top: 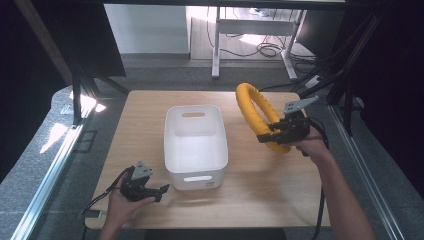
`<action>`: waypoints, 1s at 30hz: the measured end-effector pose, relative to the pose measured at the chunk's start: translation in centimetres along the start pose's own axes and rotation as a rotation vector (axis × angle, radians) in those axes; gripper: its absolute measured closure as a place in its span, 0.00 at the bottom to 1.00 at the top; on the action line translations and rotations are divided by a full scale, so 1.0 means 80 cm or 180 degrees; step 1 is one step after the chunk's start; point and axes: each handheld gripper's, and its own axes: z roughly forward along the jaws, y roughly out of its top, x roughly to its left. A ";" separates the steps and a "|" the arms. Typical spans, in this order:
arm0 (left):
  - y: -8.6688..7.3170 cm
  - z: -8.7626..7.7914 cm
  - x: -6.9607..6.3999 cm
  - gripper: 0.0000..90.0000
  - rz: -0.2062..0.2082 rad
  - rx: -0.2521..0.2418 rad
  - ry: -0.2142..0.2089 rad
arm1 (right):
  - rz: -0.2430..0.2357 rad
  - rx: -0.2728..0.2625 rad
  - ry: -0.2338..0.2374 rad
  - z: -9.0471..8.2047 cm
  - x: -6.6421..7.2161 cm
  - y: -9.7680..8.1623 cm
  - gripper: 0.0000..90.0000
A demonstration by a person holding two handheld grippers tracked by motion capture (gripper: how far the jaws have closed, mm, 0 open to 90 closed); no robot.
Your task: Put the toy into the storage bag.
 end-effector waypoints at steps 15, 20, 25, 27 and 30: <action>0.000 0.000 0.000 0.16 0.0005 0.0007 0.0004 | -0.0028 -0.0100 0.0035 -0.002 0.007 0.008 0.58; 0.000 0.000 0.000 0.16 0.0005 0.0007 0.0003 | -0.0037 -0.0111 0.0046 -0.001 0.008 0.011 0.58; 0.000 0.000 0.000 0.16 0.0003 0.0002 0.0006 | -0.0031 -0.0152 0.0065 -0.001 0.009 0.012 0.58; 0.000 0.000 0.000 0.16 0.0003 0.0003 0.0007 | -0.0036 -0.0155 0.0068 -0.001 0.009 0.013 0.58; 0.000 0.000 0.000 0.16 0.0004 0.0007 0.0002 | -0.0041 -0.0178 0.0064 -0.002 0.009 0.014 0.58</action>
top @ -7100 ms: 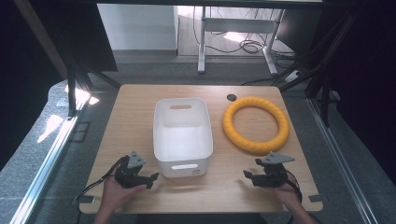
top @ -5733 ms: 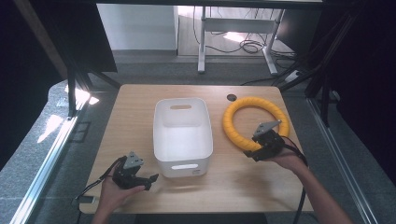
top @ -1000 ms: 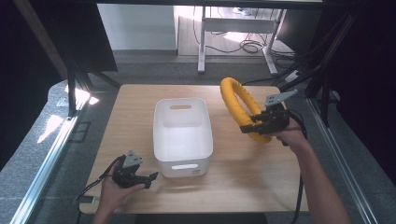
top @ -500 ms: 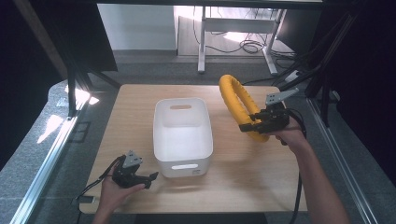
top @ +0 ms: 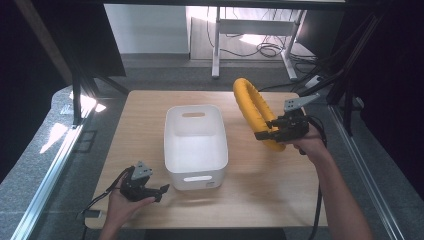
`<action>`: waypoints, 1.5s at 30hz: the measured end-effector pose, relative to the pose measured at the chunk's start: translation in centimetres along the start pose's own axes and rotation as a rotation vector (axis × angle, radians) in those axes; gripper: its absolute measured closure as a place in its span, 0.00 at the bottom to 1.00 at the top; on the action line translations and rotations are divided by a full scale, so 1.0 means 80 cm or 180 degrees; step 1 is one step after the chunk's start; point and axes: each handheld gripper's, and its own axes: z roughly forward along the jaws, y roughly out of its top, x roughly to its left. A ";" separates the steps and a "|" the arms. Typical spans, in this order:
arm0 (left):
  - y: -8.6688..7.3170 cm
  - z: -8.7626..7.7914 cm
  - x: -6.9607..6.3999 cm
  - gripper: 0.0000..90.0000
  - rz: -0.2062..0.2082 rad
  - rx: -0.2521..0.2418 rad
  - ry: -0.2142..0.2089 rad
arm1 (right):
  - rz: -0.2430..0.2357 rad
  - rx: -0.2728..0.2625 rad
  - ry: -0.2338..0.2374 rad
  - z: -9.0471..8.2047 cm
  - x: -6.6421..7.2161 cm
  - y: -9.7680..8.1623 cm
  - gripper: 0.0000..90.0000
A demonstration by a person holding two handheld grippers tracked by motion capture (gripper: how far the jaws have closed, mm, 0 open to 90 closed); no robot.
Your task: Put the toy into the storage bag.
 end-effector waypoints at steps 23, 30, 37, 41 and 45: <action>0.000 0.000 0.000 0.16 -0.0013 -0.0018 -0.0001 | -0.0048 -0.0234 0.0108 -0.004 0.008 0.014 0.58; 0.000 0.000 0.000 0.16 -0.0010 -0.0016 -0.0001 | -0.0090 -0.0323 0.0124 -0.007 0.013 0.017 0.58; 0.000 0.000 0.000 0.16 -0.0011 -0.0013 -0.0002 | -0.0130 -0.0366 0.0132 -0.007 0.020 0.022 0.58; 0.000 0.000 0.000 0.16 -0.0009 -0.0012 0.0002 | -0.0172 -0.0397 0.0152 -0.007 0.025 0.028 0.58; 0.000 0.000 0.000 0.16 -0.0007 -0.0010 0.0003 | -0.0213 -0.0426 0.0164 -0.005 0.030 0.033 0.58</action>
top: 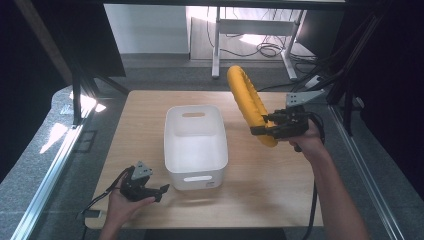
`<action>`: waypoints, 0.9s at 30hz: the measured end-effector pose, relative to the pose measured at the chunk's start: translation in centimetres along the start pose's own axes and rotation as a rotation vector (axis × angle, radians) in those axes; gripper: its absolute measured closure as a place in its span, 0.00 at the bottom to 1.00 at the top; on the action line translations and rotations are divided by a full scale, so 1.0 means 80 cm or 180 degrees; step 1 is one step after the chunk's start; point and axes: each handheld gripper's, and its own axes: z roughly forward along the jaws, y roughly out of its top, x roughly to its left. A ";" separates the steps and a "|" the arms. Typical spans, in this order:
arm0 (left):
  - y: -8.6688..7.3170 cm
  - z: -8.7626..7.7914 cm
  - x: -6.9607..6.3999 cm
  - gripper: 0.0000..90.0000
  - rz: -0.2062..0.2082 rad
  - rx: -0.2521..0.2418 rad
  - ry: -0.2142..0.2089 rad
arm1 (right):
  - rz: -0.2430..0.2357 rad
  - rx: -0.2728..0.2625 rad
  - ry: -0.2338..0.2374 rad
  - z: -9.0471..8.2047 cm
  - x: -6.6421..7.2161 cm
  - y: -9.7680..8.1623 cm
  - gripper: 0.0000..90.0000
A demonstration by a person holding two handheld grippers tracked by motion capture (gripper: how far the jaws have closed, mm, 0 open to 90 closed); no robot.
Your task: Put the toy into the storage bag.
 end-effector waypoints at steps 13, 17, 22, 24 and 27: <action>0.000 0.000 0.000 0.16 -0.0001 -0.0011 0.0004 | -0.0075 -0.0071 0.0059 0.006 0.010 0.009 0.58; 0.000 -0.001 0.000 0.16 -0.0003 -0.0016 0.0003 | -0.0101 -0.0101 0.0074 0.006 0.014 0.015 0.58; 0.000 -0.001 0.001 0.16 0.0006 -0.0016 0.0005 | -0.0137 -0.0122 0.0094 0.007 0.017 0.018 0.58; 0.000 -0.001 0.001 0.16 0.0006 -0.0015 0.0004 | -0.0147 -0.0146 0.0103 0.007 0.019 0.022 0.58; 0.000 -0.001 0.001 0.16 0.0002 -0.0014 0.0003 | -0.0162 -0.0157 0.0115 0.008 0.022 0.025 0.57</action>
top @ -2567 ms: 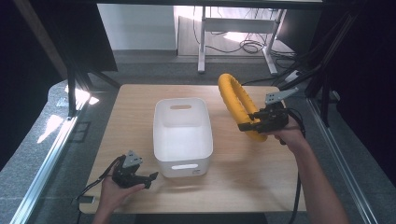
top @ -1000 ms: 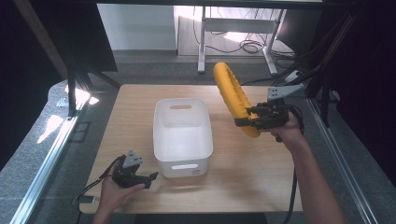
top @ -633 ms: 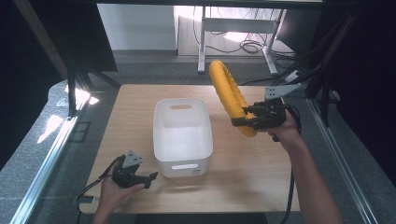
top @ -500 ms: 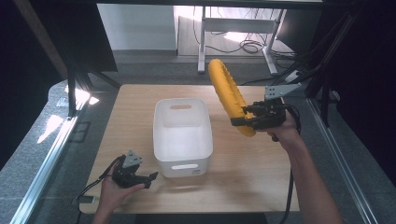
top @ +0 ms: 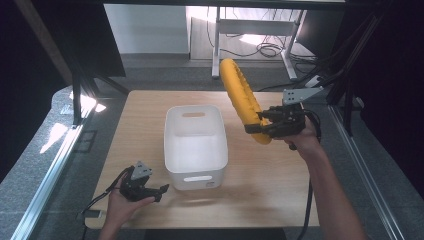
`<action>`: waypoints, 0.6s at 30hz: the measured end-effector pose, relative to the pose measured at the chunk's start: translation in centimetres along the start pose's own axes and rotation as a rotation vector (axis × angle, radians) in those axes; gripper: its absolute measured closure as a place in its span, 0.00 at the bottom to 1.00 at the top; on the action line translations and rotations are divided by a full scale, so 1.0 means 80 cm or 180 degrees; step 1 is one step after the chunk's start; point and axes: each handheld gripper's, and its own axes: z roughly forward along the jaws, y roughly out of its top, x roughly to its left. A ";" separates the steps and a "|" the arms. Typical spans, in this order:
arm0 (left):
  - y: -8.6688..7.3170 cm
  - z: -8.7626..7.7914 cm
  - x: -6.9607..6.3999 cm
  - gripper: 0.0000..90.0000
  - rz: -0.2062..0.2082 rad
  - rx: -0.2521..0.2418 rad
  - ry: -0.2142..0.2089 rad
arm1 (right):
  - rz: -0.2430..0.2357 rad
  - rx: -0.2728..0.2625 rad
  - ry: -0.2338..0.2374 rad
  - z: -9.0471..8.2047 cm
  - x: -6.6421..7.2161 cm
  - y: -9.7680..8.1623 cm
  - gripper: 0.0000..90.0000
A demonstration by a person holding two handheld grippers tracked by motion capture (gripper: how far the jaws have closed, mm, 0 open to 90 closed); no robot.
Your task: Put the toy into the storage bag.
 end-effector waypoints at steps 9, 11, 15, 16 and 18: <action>0.002 0.001 -0.003 0.16 0.0029 0.0002 0.0009 | -0.0081 -0.0041 0.0046 0.006 0.008 0.012 0.57; 0.002 0.001 -0.003 0.16 0.0031 0.0006 0.0016 | -0.0083 -0.0048 0.0053 0.007 0.009 0.014 0.57; 0.001 0.000 -0.003 0.16 0.0027 -0.0010 0.0011 | -0.0122 -0.0070 0.0081 0.011 0.013 0.022 0.57; 0.001 0.000 -0.002 0.16 0.0029 -0.0007 0.0014 | -0.0131 -0.0074 0.0085 0.012 0.013 0.023 0.57; 0.002 0.000 -0.002 0.16 0.0027 -0.0011 0.0010 | -0.0147 -0.0068 0.0097 0.014 0.015 0.026 0.57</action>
